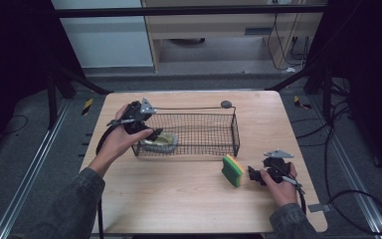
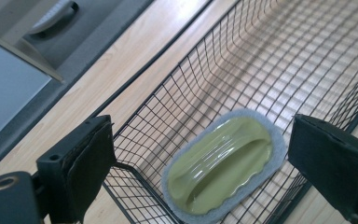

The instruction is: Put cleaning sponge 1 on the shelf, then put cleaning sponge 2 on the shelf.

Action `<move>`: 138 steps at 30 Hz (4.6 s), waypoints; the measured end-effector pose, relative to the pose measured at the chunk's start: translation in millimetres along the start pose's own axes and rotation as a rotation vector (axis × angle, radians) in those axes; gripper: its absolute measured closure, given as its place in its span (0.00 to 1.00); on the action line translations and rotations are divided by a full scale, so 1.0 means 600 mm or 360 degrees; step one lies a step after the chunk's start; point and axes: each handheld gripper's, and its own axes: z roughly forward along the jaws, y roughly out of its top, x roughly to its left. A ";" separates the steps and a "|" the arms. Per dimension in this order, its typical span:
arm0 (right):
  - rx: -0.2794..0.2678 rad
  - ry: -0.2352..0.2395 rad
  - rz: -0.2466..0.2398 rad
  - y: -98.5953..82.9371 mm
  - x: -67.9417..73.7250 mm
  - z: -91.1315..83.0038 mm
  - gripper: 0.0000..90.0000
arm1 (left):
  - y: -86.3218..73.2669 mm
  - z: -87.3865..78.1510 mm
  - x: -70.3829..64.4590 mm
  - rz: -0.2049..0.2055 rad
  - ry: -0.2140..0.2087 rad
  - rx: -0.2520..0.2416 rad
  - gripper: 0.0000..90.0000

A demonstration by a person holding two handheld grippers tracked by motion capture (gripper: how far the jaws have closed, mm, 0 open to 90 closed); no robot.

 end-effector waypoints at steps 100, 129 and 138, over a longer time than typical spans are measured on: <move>0.0633 0.0269 -0.0449 0.154 0.177 -0.082 0.71 | -0.286 0.023 -0.113 -0.0573 -0.0083 0.0010 0.00; 0.0344 0.0136 -0.0308 0.189 0.024 -0.139 0.72 | -0.286 0.025 -0.110 -0.0550 -0.0106 0.0007 0.00; 0.0299 0.0090 -0.0264 0.225 0.015 -0.139 0.72 | -0.286 0.025 -0.110 -0.0549 -0.0105 0.0006 0.00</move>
